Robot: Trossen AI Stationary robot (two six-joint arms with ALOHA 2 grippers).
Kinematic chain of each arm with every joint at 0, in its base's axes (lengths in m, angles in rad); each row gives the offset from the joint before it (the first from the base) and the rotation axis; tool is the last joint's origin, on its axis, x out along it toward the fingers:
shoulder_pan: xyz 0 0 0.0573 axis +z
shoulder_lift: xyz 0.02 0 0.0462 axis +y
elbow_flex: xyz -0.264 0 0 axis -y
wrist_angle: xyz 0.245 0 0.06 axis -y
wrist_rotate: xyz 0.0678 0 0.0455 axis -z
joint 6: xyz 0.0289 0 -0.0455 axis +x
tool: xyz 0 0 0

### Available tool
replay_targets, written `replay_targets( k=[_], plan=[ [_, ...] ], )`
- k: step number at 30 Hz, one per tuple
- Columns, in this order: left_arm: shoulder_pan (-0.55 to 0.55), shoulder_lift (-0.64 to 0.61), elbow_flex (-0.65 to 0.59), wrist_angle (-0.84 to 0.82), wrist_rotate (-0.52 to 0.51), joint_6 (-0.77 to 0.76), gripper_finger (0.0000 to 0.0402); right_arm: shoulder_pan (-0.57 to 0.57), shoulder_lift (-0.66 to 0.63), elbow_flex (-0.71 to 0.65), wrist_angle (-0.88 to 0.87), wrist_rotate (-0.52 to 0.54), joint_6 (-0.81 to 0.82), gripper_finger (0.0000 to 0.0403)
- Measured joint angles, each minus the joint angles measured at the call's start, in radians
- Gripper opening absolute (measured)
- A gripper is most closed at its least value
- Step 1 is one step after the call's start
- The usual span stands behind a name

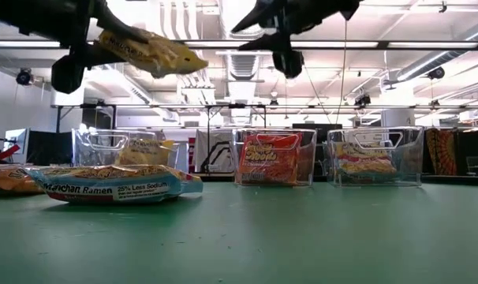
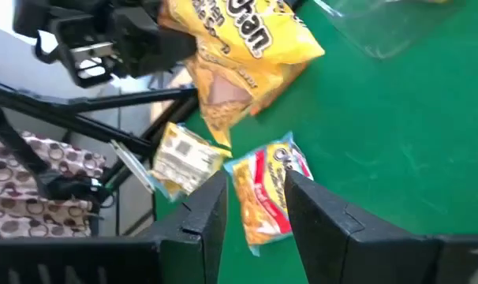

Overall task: Sort Maruchan noodles
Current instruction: Put the yellow noodle pack into the left transparent bin

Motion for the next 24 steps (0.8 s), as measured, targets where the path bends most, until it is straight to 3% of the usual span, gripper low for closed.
replay_targets(
  k=[12,24],
  plan=[
    [0.01,0.002,0.0,0.215,-0.027,0.139,0.0112,0.0,0.007,0.049,0.069,-0.001,0.187,0.021],
    [0.014,0.007,0.059,0.329,-0.026,0.236,0.0112,0.0,0.008,0.056,0.263,0.002,0.194,0.025]
  ],
)
